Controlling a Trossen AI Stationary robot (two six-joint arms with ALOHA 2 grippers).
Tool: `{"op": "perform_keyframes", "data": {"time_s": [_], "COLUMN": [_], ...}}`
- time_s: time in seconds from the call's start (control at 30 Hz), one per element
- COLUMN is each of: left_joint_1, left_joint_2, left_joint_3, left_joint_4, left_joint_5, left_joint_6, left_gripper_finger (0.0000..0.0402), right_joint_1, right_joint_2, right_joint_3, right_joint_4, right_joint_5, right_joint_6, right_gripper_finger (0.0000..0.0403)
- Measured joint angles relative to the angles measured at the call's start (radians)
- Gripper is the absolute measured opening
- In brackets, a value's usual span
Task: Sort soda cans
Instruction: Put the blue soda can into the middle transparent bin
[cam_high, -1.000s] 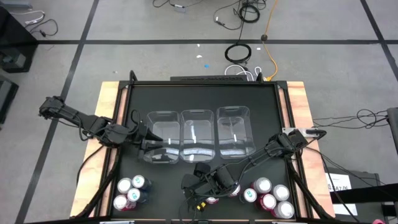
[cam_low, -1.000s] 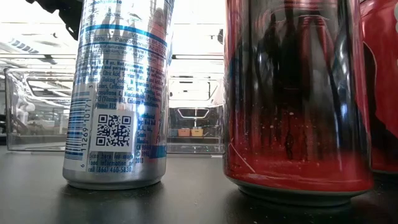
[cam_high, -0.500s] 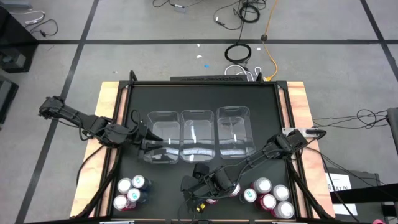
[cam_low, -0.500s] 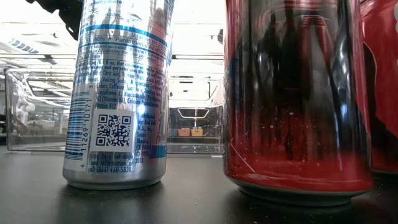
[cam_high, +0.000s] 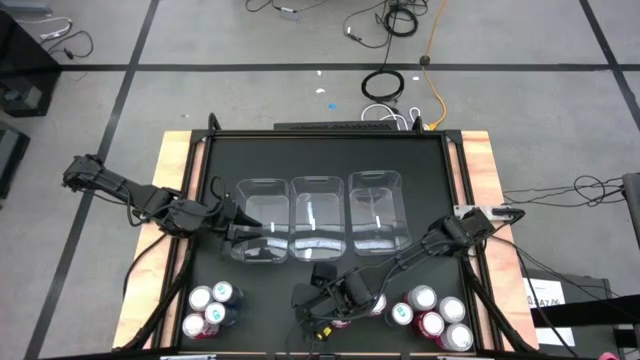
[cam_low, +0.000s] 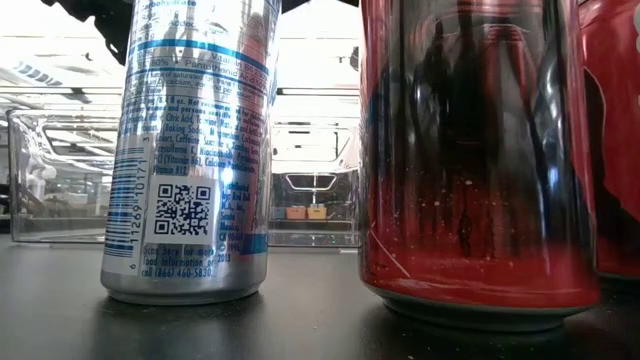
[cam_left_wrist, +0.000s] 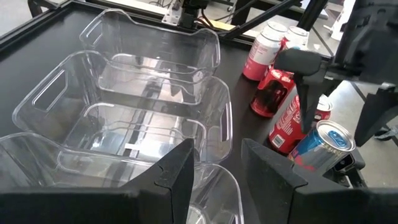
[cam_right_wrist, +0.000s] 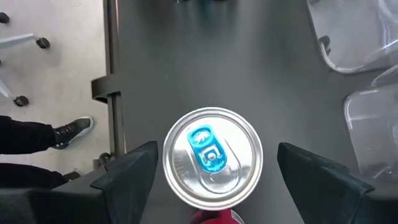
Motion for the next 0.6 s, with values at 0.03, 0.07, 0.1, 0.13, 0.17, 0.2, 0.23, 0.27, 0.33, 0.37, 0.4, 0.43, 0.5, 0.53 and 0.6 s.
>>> {"op": "perform_keyframes", "data": {"time_s": [0.03, 0.07, 0.1, 0.13, 0.17, 0.2, 0.23, 0.27, 0.33, 0.37, 0.4, 0.43, 0.5, 0.53, 0.6], "left_joint_1": [0.0, 0.0, 0.0, 0.0, 0.0, 0.0, 0.0, 0.0, 0.0, 0.0, 0.0, 0.0, 0.0, 0.0, 0.0], "left_joint_2": [0.0, 0.0, 0.0, 0.0, 0.0, 0.0, 0.0, 0.0, 0.0, 0.0, 0.0, 0.0, 0.0, 0.0, 0.0], "left_joint_3": [0.0, 0.0, 0.0, 0.0, 0.0, 0.0, 0.0, 0.0, 0.0, 0.0, 0.0, 0.0, 0.0, 0.0, 0.0], "left_joint_4": [-0.001, -0.001, -0.001, -0.003, -0.003, -0.004, -0.005, -0.005, -0.006, -0.009, -0.009, -0.01, -0.013, -0.015, -0.026], "left_joint_5": [0.0, 0.0, 0.0, 0.0, 0.0, 0.0, 0.0, 0.0, 0.0, 0.0, 0.0, 0.0, 0.0, 0.0, 0.0], "left_joint_6": [0.0, 0.0, 0.0, 0.0, 0.0, 0.0, 0.0, 0.0, 0.0, 0.0, 0.0, 0.0, 0.0, 0.0, 0.0], "left_gripper_finger": [0.0143, 0.0143, 0.0143, 0.0143, 0.0143, 0.0143, 0.0143, 0.0143, 0.0143, 0.0143, 0.0143, 0.0143, 0.0143, 0.0143, 0.0143], "right_joint_1": [0.0, 0.0, 0.0, 0.0, 0.0, -0.001, -0.002, -0.003, -0.005, -0.006, -0.006, -0.008, -0.009, -0.01, -0.01], "right_joint_2": [0.009, 0.015, 0.021, 0.026, 0.034, 0.039, 0.044, 0.052, 0.057, 0.059, 0.059, 0.059, 0.059, 0.059, 0.059], "right_joint_3": [0.0, 0.0, 0.0, 0.0, 0.0, 0.0, 0.0, 0.0, -0.002, -0.002, -0.002, -0.002, -0.002, -0.002, -0.002], "right_joint_4": [0.003, 0.008, 0.008, 0.008, 0.009, 0.011, 0.01, 0.011, 0.008, 0.009, 0.01, 0.01, 0.009, 0.008, 0.008], "right_joint_5": [-0.001, -0.002, -0.002, -0.002, -0.002, -0.001, -0.002, -0.001, -0.002, -0.002, -0.002, 0.001, 0.001, 0.001, 0.001], "right_joint_6": [-0.001, -0.002, -0.005, -0.006, -0.008, -0.008, -0.006, -0.002, 0.007, 0.009, 0.01, 0.01, 0.01, 0.01, 0.009], "right_gripper_finger": [0.0322, 0.0322, 0.0322, 0.0322, 0.0322, 0.0322, 0.0322, 0.0322, 0.0322, 0.0322, 0.0319, 0.0315, 0.0299, 0.0287, 0.0258]}}
